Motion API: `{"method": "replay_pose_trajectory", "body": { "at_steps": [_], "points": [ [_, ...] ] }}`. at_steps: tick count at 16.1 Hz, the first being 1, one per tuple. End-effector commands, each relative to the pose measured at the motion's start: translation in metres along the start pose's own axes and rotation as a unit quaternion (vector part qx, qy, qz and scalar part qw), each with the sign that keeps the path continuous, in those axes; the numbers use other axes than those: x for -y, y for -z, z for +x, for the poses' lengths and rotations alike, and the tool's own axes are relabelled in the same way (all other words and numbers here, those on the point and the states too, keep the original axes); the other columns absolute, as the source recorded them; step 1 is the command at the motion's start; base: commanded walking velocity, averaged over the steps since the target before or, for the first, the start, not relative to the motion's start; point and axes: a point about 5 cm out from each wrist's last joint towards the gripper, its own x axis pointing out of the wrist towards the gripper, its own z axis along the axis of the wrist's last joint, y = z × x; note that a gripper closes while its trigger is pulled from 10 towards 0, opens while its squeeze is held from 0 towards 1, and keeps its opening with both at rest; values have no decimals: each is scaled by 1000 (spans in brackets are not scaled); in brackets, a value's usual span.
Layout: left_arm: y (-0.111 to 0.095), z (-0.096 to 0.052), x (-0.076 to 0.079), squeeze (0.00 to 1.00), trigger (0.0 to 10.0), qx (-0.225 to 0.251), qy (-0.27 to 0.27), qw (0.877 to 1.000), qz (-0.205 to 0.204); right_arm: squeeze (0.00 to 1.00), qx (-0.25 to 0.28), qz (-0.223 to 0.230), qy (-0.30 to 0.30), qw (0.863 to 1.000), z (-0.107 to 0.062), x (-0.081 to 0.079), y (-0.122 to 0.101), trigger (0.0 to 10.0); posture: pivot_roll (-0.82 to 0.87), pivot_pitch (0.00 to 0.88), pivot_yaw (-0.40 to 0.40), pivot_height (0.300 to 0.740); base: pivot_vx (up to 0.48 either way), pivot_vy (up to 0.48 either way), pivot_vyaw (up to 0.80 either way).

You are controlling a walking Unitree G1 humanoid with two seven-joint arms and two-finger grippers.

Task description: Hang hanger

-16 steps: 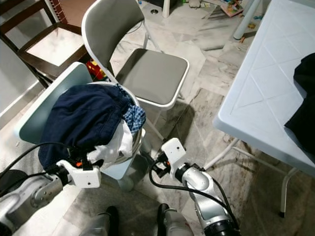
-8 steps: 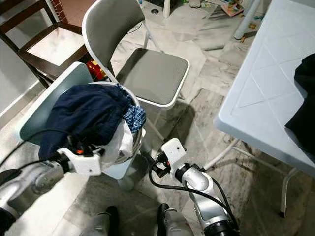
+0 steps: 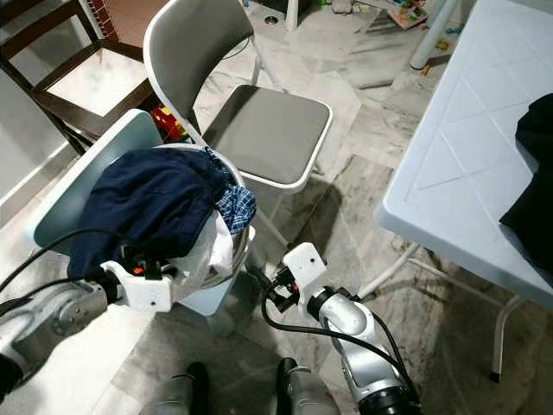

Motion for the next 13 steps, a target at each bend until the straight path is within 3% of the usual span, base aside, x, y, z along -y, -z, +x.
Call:
{"method": "replay_pose_trajectory", "body": {
  "at_steps": [1, 5, 7, 8, 9, 10, 13],
  "points": [
    [4, -2, 8, 0, 0, -2, 27, 1000, 11, 0, -12, 5, -1, 1000, -4, -1, 8, 10000, 0, 285, -9, 740, 0, 0, 0],
    [9, 4, 4, 0, 275, -4, 24, 999, 25, 0, -12, 7, 0, 1000, -4, -3, 8, 10000, -2, 286, -5, 740, 0, 0, 0],
    [7, 7, -3, 0, 3255, 3, 9, 999, 40, 0, -12, 7, 0, 1000, -4, -5, 8, 10000, -2, 288, -2, 740, 0, 0, 0],
    [5, 9, -6, 0, 3098, 9, 1, 999, 45, 0, -13, 8, 0, 1000, -4, -5, 9, 10000, -1, 289, -3, 740, 0, 0, 0],
    [3, 11, -12, 0, 7569, 17, -12, 998, 56, 0, -14, 8, 1, 1000, -4, -6, 9, 10000, -2, 290, -1, 740, 0, 0, 0],
    [2, 12, -13, 0, 10000, 18, -14, 998, 58, 0, -14, 8, 1, 1000, -5, -6, 9, 10000, -2, 291, -1, 740, 0, 0, 0],
    [-4, 15, -9, 0, 10000, 29, -7, 998, 51, 0, -16, 10, 3, 1000, -4, -5, 10, 10000, 0, 293, 4, 740, 0, 0, 0]
  ]
}}
